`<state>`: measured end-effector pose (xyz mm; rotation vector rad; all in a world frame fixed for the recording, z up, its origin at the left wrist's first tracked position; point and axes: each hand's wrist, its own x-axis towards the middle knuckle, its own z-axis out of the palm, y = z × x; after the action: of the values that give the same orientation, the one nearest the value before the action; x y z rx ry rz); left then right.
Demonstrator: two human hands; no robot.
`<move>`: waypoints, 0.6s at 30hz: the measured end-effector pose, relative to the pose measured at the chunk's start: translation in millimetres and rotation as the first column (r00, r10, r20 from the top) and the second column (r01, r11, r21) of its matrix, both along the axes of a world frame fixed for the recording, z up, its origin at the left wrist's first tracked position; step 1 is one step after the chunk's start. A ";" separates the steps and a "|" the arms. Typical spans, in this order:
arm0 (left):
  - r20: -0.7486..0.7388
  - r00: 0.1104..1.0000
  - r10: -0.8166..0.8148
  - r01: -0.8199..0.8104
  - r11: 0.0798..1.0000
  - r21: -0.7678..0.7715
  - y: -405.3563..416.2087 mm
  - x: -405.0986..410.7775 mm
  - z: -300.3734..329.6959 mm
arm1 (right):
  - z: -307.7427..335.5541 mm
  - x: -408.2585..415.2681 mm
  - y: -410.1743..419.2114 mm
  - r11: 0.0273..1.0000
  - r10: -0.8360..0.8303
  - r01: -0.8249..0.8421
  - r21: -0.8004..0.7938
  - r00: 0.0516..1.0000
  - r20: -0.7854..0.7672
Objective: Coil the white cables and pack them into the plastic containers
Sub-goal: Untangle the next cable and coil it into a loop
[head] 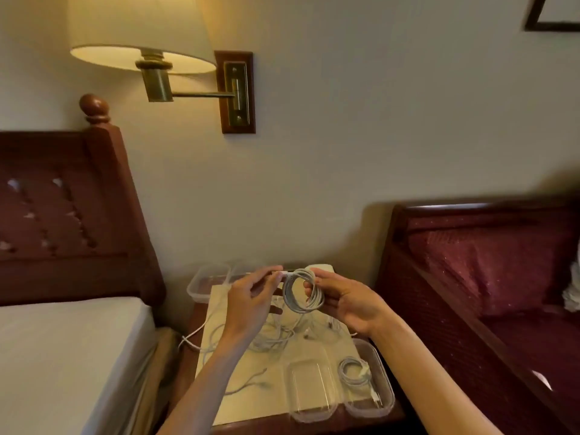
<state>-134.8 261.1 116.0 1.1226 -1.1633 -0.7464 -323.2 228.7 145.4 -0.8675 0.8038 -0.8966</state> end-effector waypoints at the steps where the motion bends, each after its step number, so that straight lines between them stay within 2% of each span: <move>1: 0.020 1.000 -0.004 0.003 0.999 0.047 3.9 -2.5 -15.9 | -11.7 -6.4 1.9 0.998 -0.051 0.051 0.034 0.999 -0.019; 4: 0.223 0.975 0.003 -0.042 0.984 0.173 16.6 -10.3 -73.0 | -49.0 -31.9 6.6 0.966 -0.255 0.258 0.022 0.962 -0.094; 5: 0.322 0.947 0.001 -0.066 0.980 0.190 23.3 -15.2 -91.0 | -62.2 -41.0 9.4 0.944 -0.330 0.328 -0.035 0.933 -0.144; 7: 0.490 0.872 -0.014 -0.083 0.981 0.176 36.7 -25.5 -122.4 | -87.7 -54.5 18.0 0.875 -0.473 0.395 -0.282 0.823 -0.315; 9: 0.644 0.762 -0.061 -0.041 0.989 0.143 44.2 -35.6 -150.6 | -114.0 -61.6 30.0 0.746 -0.611 0.280 -0.604 0.649 -0.453; 10: 0.698 0.711 -0.088 -0.016 0.990 0.142 45.9 -39.0 -163.0 | -128.6 -63.8 34.6 0.658 -0.670 0.177 -0.732 0.581 -0.462; 12: 0.763 0.637 -0.111 0.013 0.991 0.133 47.1 -45.8 -184.1 | -160.2 -68.9 40.8 0.513 -0.731 -0.073 -0.855 0.485 -0.480; 13: 0.790 0.606 -0.097 0.016 0.994 0.110 48.2 -48.7 -191.4 | -175.4 -71.7 43.6 0.483 -0.730 -0.195 -0.853 0.449 -0.516; 15: 0.831 0.552 -0.076 0.028 0.997 0.072 51.0 -51.6 -202.8 | -200.4 -78.0 48.8 0.497 -0.689 -0.369 -0.785 0.382 -0.616; 18: 0.853 0.519 -0.058 0.041 0.998 0.042 54.0 -52.7 -212.1 | -224.3 -83.4 51.6 0.566 -0.604 -0.459 -0.685 0.335 -0.723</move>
<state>-187.5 315.1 -96.1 1.5434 -2.0355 -0.1769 -406.6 280.3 -78.9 -2.4554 1.5000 -0.7686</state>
